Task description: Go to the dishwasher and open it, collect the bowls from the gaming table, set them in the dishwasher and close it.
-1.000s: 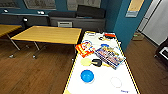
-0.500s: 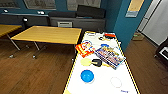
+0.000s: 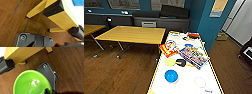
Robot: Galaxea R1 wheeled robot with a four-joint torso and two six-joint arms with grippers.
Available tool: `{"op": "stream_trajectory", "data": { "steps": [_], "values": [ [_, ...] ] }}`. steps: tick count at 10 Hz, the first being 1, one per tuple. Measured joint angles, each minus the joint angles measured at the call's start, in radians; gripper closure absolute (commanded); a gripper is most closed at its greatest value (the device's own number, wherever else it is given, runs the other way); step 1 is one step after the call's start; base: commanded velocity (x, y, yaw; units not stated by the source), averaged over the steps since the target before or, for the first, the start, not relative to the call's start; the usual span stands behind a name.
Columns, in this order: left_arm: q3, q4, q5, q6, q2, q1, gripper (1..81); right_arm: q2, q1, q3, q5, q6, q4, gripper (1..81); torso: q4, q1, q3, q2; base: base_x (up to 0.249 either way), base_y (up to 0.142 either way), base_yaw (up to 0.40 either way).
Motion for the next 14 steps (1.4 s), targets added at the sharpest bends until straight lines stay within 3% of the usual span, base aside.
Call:
{"op": "stream_trajectory", "data": {
  "steps": [1, 2, 6, 11, 14],
  "values": [
    [0.008, -0.002, 0.012, -0.049, -0.007, -0.045, 1.0, 0.005, 0.000, 0.000, 0.001, 0.000, 0.000, 81.1, 0.000, 0.000, 0.000, 0.000, 0.000, 0.000, 0.000],
    [0.009, -0.003, 0.029, -0.076, -0.014, -0.100, 1.0, 0.015, 0.000, 0.000, 0.008, 0.000, 0.000, 81.1, 0.000, 0.000, 0.000, 0.000, 0.000, 0.000, 0.000],
    [0.014, -0.014, 0.190, -0.146, 0.011, -0.319, 1.0, 0.051, 0.017, -0.009, 0.010, 0.000, 0.000, 81.1, 0.000, 0.000, 0.000, 0.000, 0.000, 0.000, 0.000],
    [-0.059, -0.092, 0.388, -0.175, 0.140, -0.540, 1.0, 0.057, 0.037, -0.011, 0.009, 0.000, 0.000, 81.1, 0.000, 0.000, 0.000, 0.000, 0.000, 0.000, 0.000],
    [-0.178, -0.113, 0.459, -0.186, 0.226, -0.560, 1.0, 0.063, 0.056, -0.011, 0.009, 0.000, 0.000, 81.1, 0.000, 0.001, 0.000, 0.000, 0.000, 0.000, 0.000]
  ]
}}
